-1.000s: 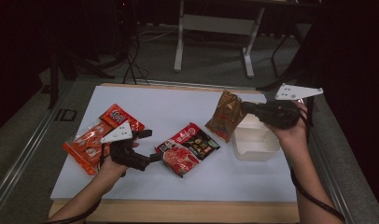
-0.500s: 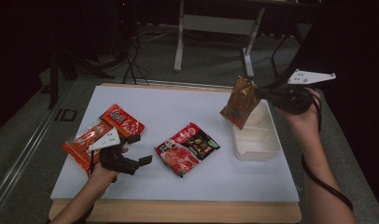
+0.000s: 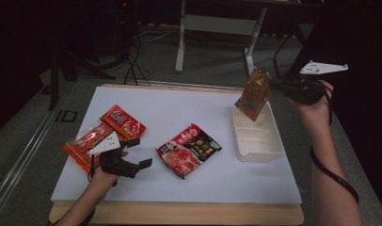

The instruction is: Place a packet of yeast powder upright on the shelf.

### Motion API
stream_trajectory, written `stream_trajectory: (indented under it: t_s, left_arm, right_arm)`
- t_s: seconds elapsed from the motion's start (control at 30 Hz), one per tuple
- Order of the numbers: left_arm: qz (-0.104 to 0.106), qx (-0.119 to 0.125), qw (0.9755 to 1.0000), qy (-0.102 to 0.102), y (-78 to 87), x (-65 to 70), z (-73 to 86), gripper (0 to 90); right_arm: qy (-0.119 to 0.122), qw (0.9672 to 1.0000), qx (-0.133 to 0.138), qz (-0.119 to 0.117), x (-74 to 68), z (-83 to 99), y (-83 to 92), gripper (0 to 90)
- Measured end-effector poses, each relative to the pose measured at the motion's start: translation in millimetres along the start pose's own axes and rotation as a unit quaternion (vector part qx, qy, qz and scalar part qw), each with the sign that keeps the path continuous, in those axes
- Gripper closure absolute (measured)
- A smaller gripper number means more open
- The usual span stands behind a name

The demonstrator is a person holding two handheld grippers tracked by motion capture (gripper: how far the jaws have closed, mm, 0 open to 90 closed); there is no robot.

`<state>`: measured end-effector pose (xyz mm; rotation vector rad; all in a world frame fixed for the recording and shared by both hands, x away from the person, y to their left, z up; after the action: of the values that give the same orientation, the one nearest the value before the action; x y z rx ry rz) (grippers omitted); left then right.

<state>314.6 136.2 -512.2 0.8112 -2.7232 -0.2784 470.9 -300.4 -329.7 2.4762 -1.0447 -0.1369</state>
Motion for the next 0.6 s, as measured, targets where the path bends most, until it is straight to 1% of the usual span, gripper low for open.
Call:
stream_trajectory:
  t_s: [0.07, 0.13, 0.2, 0.3, 0.4, 0.53, 0.57, 0.6]
  left_arm:
    - [0.001, 0.002, 1.0, 0.004, -0.1, -0.3, 0.2, 2.6]
    - [0.002, 0.001, 1.0, 0.002, -0.7, 0.1, 0.0, 2.6]
    - [0.003, 0.0, 1.0, 0.001, -1.7, 0.5, 0.5, 2.6]
    - [0.006, -0.001, 1.0, 0.002, -3.3, 1.1, 1.6, 2.6]
    - [0.008, -0.002, 1.0, 0.004, -4.2, 0.8, 2.5, 2.6]
    - [0.009, -0.002, 0.9999, 0.004, -4.5, 1.1, 2.3, 2.6]
    - [0.01, -0.001, 0.9999, 0.005, -4.5, 1.2, 2.2, 2.6]
    - [0.011, 0.0, 0.9999, 0.005, -4.5, 1.2, 2.2, 2.6]
  right_arm:
    - [-0.005, 1.0, -0.003, 0.007, 7.1, 0.4, -0.9, 87.2]
    - [-0.01, 0.9999, -0.004, 0.012, 13.5, 1.2, -2.1, 87.2]
    - [-0.015, 0.9997, -0.011, 0.017, 21.4, 4.2, -4.7, 87.2]
    - [-0.02, 0.9995, -0.017, 0.018, 29.9, 8.8, -9.6, 87.0]
    - [-0.015, 0.9991, -0.032, 0.025, 37.4, 14.2, -17.2, 86.9]
    - [-0.01, 0.9987, -0.044, 0.024, 43.6, 17.8, -27.0, 86.9]
    - [-0.006, 0.9984, -0.048, 0.031, 45.5, 18.4, -29.7, 86.9]
    - [-0.004, 0.9981, -0.051, 0.032, 47.1, 18.8, -32.6, 86.9]
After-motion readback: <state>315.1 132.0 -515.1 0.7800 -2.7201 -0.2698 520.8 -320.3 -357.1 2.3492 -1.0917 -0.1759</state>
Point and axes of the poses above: each handheld gripper's, and its own axes: y roughly backward along the jaws, z roughly out of its underside, x roughly to its right, the point moved 7 cm from there along -y, roughly forward along the jaws, and after that the axes turned 1 degree about -y, right-handed, at the moved point
